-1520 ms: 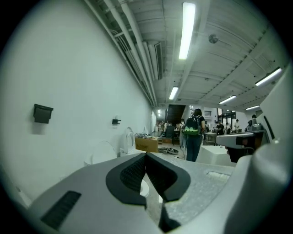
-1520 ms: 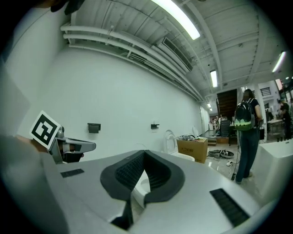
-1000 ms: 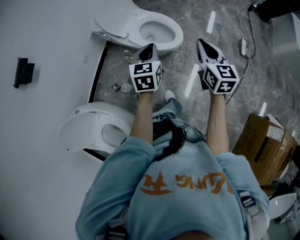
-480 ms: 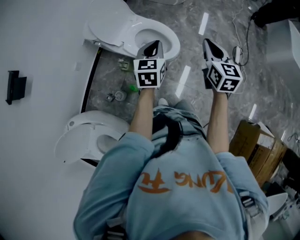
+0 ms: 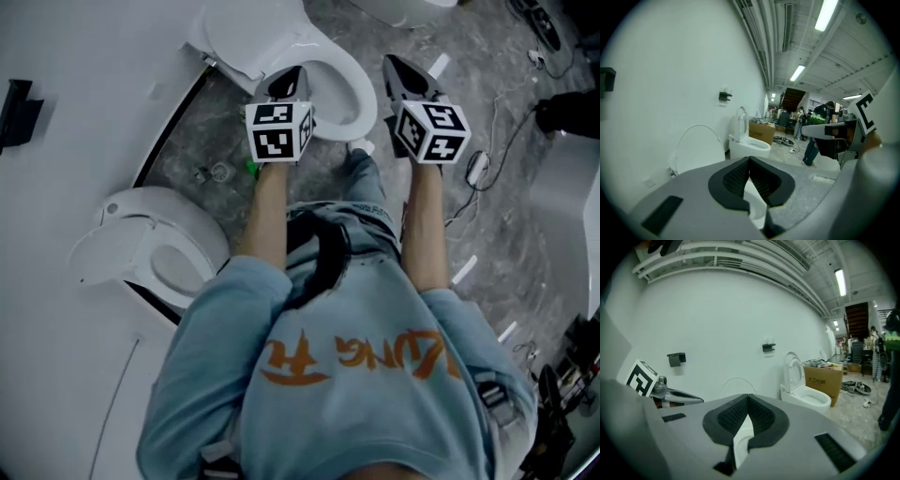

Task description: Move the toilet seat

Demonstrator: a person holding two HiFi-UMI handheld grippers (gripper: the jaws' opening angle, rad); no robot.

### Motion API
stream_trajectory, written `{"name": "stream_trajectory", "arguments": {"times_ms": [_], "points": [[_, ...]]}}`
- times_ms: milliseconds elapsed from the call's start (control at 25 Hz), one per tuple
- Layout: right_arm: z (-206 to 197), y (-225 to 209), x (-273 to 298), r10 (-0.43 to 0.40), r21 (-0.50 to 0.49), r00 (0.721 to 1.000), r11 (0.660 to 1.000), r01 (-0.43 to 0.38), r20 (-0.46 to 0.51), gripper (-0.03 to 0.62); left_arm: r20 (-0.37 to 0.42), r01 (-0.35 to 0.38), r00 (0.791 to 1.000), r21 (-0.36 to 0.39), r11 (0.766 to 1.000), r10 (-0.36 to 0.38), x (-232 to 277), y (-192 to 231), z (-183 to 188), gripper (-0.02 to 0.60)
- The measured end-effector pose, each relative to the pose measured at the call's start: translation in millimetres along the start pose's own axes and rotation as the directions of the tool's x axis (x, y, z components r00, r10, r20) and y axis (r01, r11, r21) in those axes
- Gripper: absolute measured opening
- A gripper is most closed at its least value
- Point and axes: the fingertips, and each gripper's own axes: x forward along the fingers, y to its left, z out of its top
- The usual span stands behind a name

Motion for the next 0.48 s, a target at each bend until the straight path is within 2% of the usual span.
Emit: {"name": "stream_trajectory", "arguments": {"times_ms": [120, 240, 400, 480], "points": [[5.1, -7.7, 58.9, 0.132, -0.025, 0.99, 0.991, -0.133, -0.041, 0.0, -0.035, -0.092, 0.995, -0.059, 0.994, 0.09, 30.6, 19.1, -5.0, 0.002], [-12.6, -17.6, 98.6, 0.237, -0.036, 0.961, 0.969, -0.245, -0.141, 0.0, -0.102, -0.155, 0.985, -0.127, 0.98, 0.142, 56.2, 19.1, -27.0, 0.002], [-44.5, -48.6, 152.1, 0.294, -0.034, 0.925, 0.95, -0.311, -0.24, 0.0, -0.167, -0.195, 0.972, -0.19, 0.962, 0.164, 105.2, 19.7, -60.1, 0.002], [-70.7, -56.7, 169.2, 0.329, -0.034, 0.894, 0.934, -0.356, -0.305, 0.0, -0.219, -0.217, 0.961, -0.221, 0.951, 0.169, 120.4, 14.6, -85.4, 0.002]]}}
